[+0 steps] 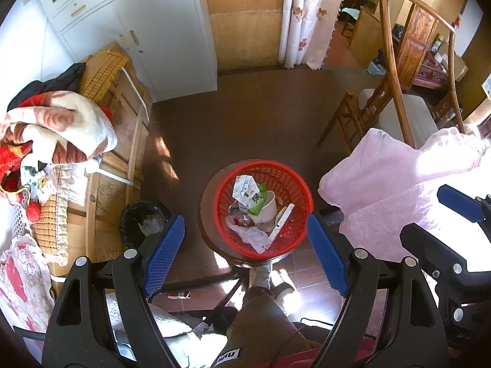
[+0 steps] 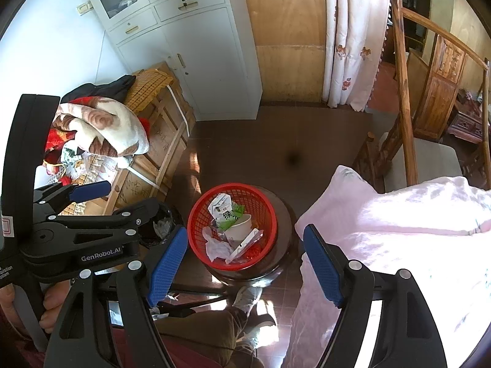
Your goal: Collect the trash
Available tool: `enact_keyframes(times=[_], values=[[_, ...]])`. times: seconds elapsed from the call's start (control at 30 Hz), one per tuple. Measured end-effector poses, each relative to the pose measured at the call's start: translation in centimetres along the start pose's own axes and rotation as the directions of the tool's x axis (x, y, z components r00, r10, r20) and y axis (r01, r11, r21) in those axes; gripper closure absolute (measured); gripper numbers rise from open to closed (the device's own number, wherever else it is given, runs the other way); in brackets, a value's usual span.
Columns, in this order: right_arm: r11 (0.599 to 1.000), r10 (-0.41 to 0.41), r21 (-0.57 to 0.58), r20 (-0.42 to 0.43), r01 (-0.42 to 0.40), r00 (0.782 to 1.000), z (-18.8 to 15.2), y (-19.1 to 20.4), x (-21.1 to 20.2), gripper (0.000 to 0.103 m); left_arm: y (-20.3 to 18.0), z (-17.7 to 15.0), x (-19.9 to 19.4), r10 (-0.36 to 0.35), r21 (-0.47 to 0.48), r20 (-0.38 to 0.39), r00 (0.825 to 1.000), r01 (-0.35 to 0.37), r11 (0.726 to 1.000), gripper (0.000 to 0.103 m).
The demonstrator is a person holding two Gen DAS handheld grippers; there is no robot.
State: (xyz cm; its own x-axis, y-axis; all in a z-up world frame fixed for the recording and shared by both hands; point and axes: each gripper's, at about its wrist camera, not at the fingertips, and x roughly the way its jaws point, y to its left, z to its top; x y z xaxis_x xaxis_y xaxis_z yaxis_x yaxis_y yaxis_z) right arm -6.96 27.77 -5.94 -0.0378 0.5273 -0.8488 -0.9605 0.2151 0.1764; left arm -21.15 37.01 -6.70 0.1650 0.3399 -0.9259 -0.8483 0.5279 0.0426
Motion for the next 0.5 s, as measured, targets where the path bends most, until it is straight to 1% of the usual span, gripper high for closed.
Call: enact_keyframes(times=[0.5], values=[[1.000,0.000,0.007,-0.001,0.000,1.000,-0.08,-0.09,0.23,0.026,0.03,0.02,0.25,0.002,0.003,-0.005,1.000,-0.002,1.000,0.021]])
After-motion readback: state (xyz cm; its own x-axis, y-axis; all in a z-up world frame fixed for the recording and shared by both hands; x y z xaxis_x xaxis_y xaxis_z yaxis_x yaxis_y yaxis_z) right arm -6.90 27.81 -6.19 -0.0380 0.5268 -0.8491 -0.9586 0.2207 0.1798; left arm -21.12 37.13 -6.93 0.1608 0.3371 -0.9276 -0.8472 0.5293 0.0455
